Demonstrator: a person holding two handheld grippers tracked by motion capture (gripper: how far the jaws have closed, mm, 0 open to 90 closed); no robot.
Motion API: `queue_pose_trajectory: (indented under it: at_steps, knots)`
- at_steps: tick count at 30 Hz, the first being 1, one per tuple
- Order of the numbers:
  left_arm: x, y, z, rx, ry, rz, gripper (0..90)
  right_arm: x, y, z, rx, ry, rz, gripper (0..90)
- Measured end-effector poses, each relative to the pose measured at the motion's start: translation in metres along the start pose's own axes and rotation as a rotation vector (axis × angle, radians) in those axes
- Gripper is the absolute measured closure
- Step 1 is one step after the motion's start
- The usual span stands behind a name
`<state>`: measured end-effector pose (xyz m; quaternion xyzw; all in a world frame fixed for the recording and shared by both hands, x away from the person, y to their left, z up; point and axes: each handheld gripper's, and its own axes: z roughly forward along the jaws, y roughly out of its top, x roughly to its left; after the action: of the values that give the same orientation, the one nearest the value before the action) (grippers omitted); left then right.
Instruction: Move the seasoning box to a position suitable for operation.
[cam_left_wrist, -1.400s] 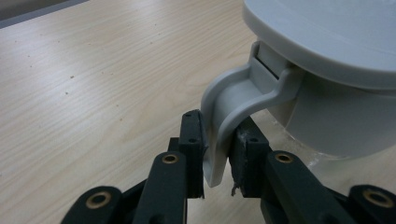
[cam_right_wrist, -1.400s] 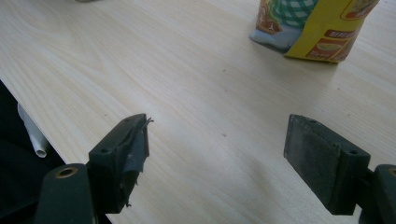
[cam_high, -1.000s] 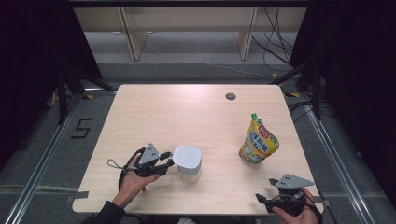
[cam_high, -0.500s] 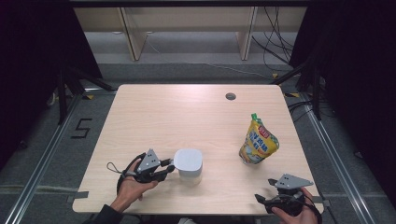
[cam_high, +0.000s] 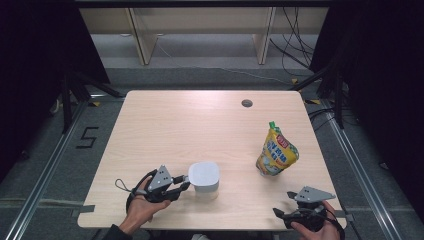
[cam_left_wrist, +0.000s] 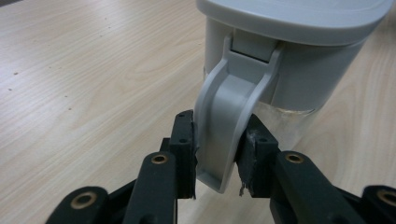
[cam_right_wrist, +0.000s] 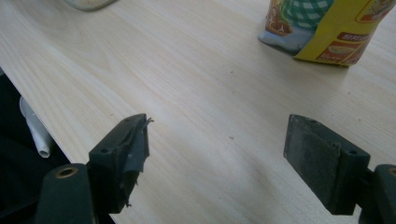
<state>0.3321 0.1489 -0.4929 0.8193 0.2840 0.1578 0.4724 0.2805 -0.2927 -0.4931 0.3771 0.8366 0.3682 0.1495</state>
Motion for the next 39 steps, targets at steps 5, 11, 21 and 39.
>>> queue_pose_trajectory:
  at_steps: [5, 11, 21, 39]
  knots:
    - [-0.007, 0.001, 0.0, 0.003, -0.005, -0.017, 68.7, 0.002, -0.001, 0.001, -0.001, 0.017, 0.023, 23.0]
    - [-0.009, 0.003, 0.002, 0.004, -0.022, 0.035, 68.8, 0.0, -0.001, 0.001, 0.004, 0.012, 0.007, 23.0]
    - [-0.019, 0.005, 0.011, -0.02, -0.075, 0.058, 69.1, 0.0, -0.001, 0.0, 0.007, 0.013, 0.012, 23.0]
    - [-0.022, 0.003, 0.016, -0.047, -0.137, 0.066, 68.5, 0.001, -0.002, 0.0, 0.015, 0.007, 0.013, 23.0]
